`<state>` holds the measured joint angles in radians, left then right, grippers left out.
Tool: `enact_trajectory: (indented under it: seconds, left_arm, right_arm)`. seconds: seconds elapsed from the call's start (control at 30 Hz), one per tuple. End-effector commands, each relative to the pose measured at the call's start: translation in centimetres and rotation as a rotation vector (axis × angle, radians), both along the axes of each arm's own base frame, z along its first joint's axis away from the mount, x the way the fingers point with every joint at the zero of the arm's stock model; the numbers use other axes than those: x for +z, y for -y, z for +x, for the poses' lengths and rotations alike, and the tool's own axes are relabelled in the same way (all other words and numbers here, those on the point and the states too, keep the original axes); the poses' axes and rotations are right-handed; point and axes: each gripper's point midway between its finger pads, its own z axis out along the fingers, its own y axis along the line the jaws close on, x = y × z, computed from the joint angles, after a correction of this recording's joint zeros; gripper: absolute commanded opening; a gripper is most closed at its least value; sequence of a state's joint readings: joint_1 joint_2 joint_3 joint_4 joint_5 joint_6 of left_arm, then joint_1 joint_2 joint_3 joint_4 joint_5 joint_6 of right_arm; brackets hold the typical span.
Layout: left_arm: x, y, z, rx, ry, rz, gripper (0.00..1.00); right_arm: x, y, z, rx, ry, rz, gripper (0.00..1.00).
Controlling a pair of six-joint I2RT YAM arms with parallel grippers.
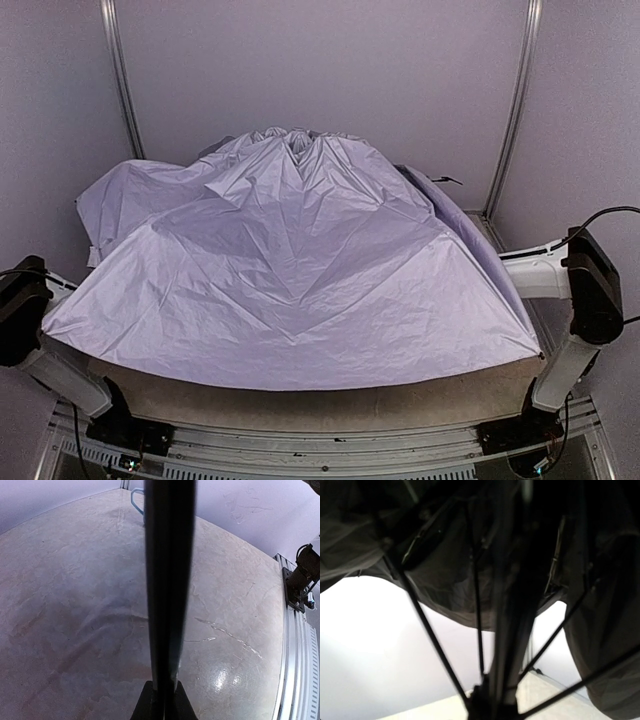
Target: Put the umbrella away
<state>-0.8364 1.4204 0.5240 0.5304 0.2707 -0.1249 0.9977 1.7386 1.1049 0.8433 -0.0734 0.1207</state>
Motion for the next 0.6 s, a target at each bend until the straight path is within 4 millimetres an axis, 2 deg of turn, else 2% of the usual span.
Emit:
enact_trajectory:
  seconds: [0.0, 0.17, 0.23, 0.27, 0.37, 0.47, 0.57]
  left_arm:
    - [21.9, -0.6, 1.6, 0.036, 0.499, -0.602, 0.0]
    - [22.1, -0.3, 2.0, 0.04, 0.509, -0.607, 0.0]
    - [20.5, 0.2, 2.9, 0.057, 0.538, -0.55, 0.0]
    - [18.9, 0.6, 3.9, 0.08, 0.524, -0.515, 0.0]
    - [14.0, 1.9, 5.4, 0.064, 0.42, -0.445, 0.0]
    - [11.6, 2.5, 5.1, 0.039, 0.379, -0.425, 0.0]
    - [9.0, 2.8, 5.6, 0.062, 0.359, -0.313, 0.12]
  right_arm:
    - [-23.7, 0.6, -4.9, 0.152, -0.295, -0.669, 0.02]
    - [-24.9, 1.0, -4.8, 0.122, -0.306, -0.696, 0.02]
    - [-24.2, 0.7, -4.6, 0.117, -0.31, -0.673, 0.01]
    - [-23.2, 0.4, -4.5, 0.113, -0.301, -0.648, 0.0]
    - [-17.7, -0.3, -2.4, 0.03, -0.214, -0.531, 0.0]
    - [-12.5, 0.3, 0.0, -0.088, -0.1, -0.416, 0.0]
    - [-8.5, 1.3, 1.3, -0.137, -0.016, -0.297, 0.0]
